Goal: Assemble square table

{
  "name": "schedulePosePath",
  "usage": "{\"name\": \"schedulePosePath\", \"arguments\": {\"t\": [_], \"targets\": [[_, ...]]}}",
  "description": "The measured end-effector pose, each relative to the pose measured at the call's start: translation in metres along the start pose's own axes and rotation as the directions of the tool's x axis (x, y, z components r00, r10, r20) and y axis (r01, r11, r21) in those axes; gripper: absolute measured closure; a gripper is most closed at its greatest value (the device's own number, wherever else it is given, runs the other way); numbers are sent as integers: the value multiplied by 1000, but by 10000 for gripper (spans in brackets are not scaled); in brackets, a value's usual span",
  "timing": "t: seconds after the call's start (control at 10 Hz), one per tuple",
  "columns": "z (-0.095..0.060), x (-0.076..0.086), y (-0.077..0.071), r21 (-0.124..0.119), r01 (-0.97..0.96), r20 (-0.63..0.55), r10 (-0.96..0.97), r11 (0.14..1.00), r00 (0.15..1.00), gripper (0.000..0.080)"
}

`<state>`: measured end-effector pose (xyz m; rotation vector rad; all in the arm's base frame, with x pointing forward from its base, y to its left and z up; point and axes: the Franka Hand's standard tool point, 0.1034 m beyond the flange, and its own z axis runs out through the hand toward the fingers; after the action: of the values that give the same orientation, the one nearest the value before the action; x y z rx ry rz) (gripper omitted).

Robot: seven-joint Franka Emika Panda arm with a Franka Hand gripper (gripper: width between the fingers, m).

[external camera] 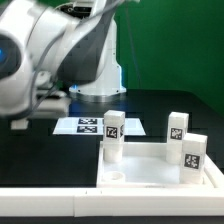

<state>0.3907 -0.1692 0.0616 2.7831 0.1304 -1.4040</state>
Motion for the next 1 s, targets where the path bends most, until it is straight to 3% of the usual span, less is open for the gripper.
{"name": "schedulePosePath", "arguments": {"t": [0.1, 0.2, 0.5, 0.6, 0.8, 0.9, 1.0], "targets": [[-30, -7, -3, 9, 23, -53, -22, 1000, 998, 517], [-40, -2, 8, -21, 42, -173, -45, 999, 984, 517], [-40, -1, 10, -44, 40, -343, -52, 998, 938, 515], [-46, -2, -2, -4, 11, -386, -12, 1000, 922, 515], [-96, 2, -44, 84, 12, -515, 33, 996, 857, 515], [-121, -4, -57, 129, -24, -556, 93, 991, 826, 515], [-141, -7, -59, 113, -15, -617, 82, 993, 782, 515]]}}
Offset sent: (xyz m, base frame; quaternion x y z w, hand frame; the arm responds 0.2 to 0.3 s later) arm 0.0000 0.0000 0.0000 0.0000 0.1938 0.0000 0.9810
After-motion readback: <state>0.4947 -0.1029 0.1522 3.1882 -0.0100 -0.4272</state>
